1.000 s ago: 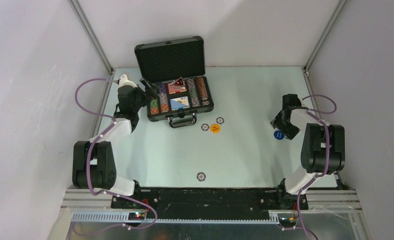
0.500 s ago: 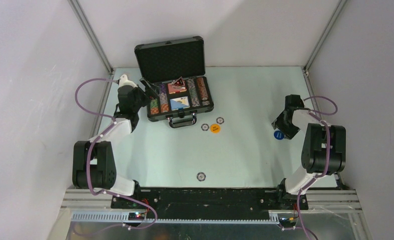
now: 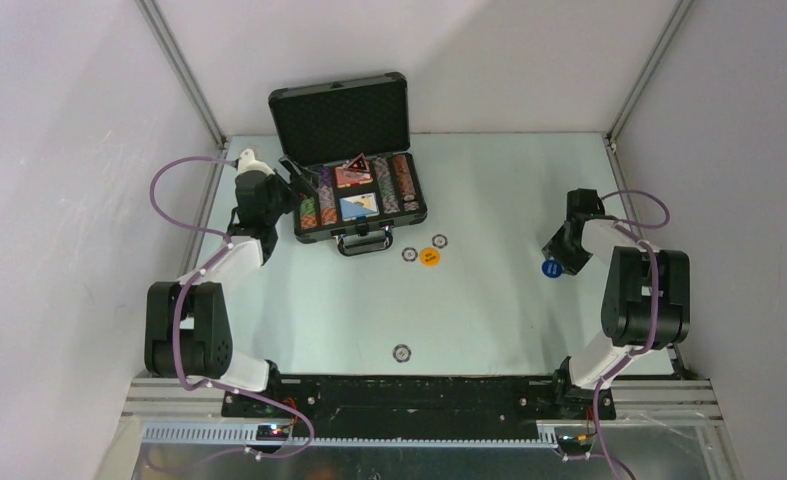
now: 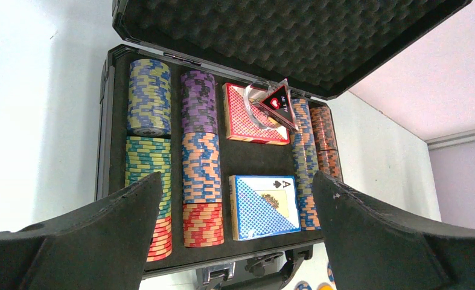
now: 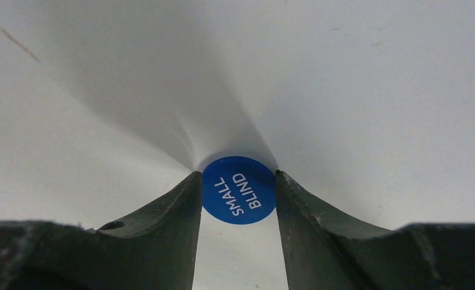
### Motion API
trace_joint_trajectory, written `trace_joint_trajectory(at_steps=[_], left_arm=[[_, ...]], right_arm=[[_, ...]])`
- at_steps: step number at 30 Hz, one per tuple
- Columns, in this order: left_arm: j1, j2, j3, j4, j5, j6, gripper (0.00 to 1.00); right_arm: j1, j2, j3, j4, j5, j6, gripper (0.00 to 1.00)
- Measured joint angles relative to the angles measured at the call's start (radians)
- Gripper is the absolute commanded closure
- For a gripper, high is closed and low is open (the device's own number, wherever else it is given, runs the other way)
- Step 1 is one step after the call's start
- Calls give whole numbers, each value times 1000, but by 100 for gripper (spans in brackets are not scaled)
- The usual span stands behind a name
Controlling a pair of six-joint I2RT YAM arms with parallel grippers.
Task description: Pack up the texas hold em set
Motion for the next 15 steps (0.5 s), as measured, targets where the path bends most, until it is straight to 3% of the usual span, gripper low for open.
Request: trace_joint_trajectory(at_steps=[9,15], left_arm=[[0,0,0,0,0,0,2],[0,0,0,0,0,0,2]], right_arm=[[68,1,-1,14,-43,-1,53],[201,4,0,26,-59,14,53]])
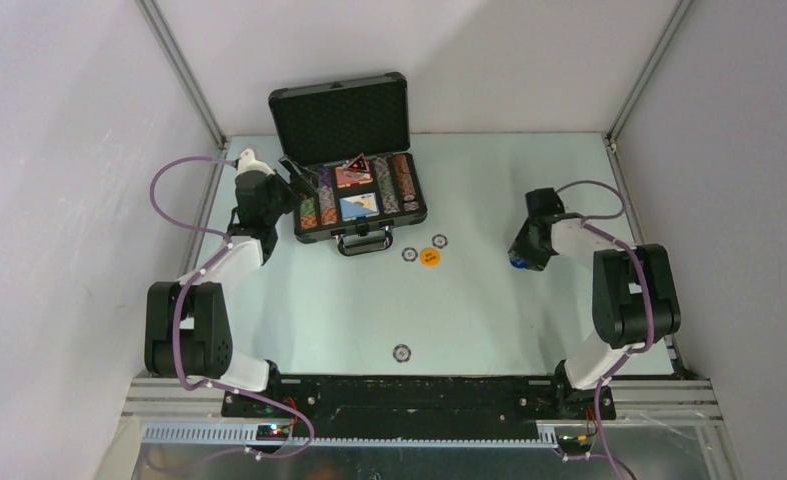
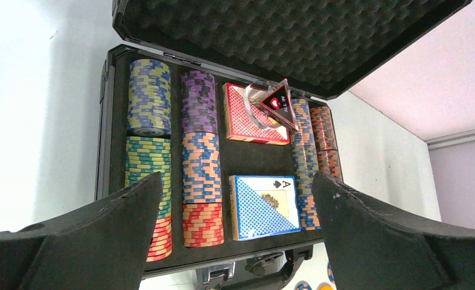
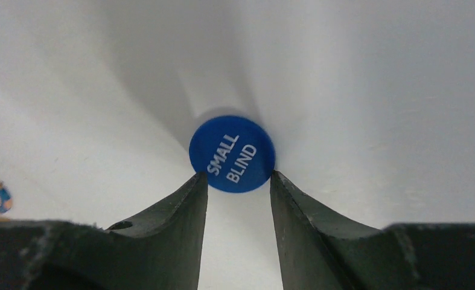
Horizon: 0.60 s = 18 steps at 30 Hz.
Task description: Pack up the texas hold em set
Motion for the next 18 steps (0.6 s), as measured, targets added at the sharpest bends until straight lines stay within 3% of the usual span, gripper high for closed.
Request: trace_joint_trajectory(at_steps=[10,12,14,18], left_arm=[[0,0,0,0,0,0,2],[0,0,0,0,0,0,2],[1,0,0,0,0,0,2],[4,0,0,0,0,0,2]], right_arm=[[287,162,193,-17,21,48,52],[325,183,220,-17,27,55,49],[343,186,225,-21,32,57,36],[316,180,228,-45,52,51,26]])
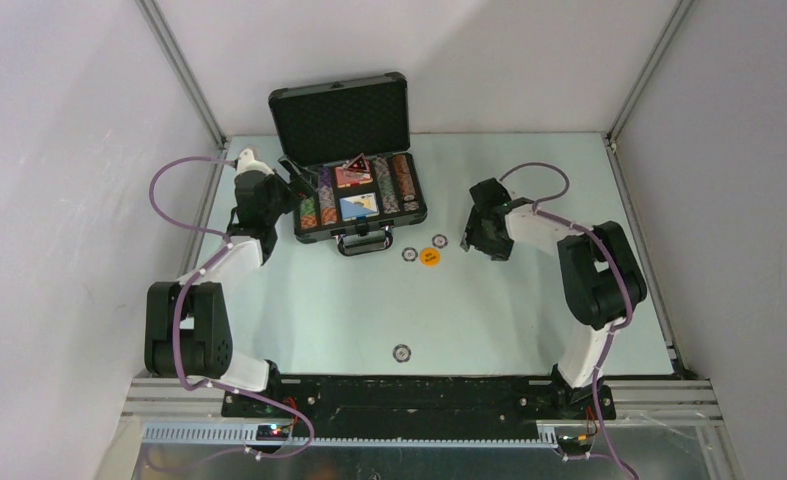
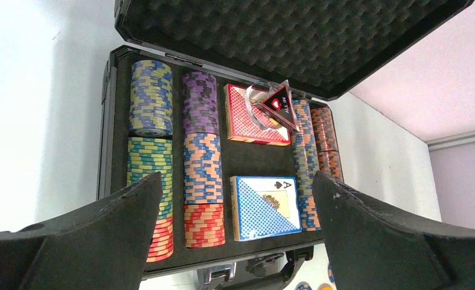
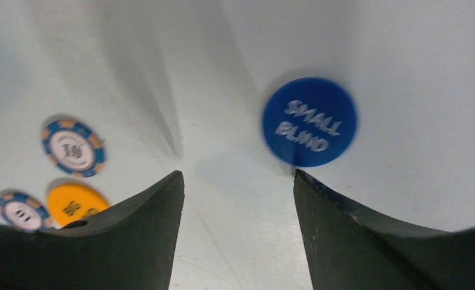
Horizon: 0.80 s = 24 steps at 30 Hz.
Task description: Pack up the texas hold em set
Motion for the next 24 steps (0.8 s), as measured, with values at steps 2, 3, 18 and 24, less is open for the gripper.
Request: trace_joint_trajectory(at_steps=[2,3,18,24], left_arm=[[0,0,0,0,1,0,2],[0,0,0,0,1,0,2],[2,0,0,0,2,0,2],[2,0,0,0,2,0,2]], right_arm=[[-29,-4,0,-19,14,-14,24],[-42,-5,0,-29,20,-21,23],[-90,87,122,-122,70,-92,24],[-93,89,122,-121,69,-92,31]])
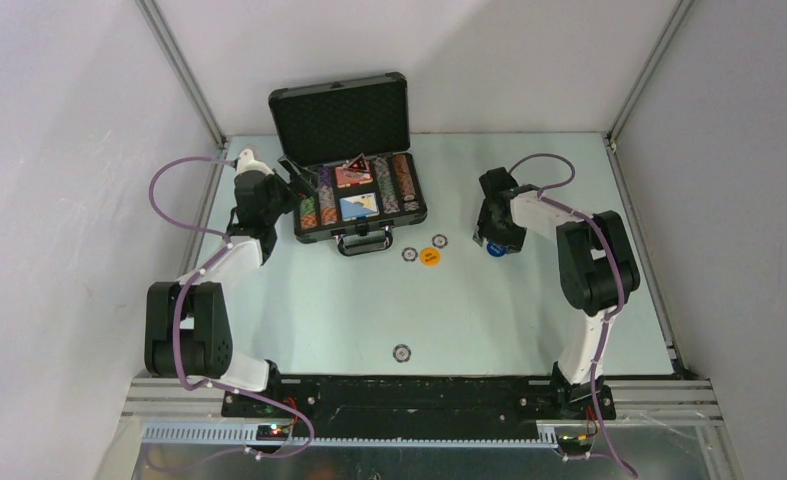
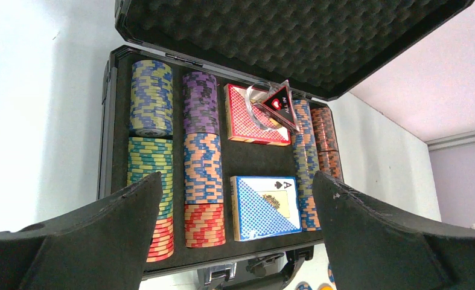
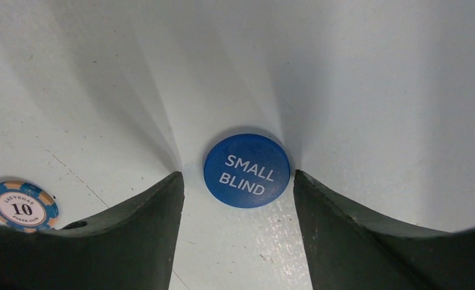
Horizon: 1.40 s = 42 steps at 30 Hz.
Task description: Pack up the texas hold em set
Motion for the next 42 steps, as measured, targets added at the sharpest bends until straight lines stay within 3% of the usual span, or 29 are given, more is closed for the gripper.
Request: trace_joint_trajectory(at_steps=[12,19,27,42], left_arm=[[0,2,0,0,0,0,2],[1,2,0,0,7,0,2],[1,3,0,0,11,0,2],[1,3,0,0,14,0,2]], right_arm=[[-18,5,3,10,-7,-8,43],[-22,5,3,9,-8,-12,38],[-26,6,4,14,-7,-15,52],[40,6,4,55,-10,-70,52]])
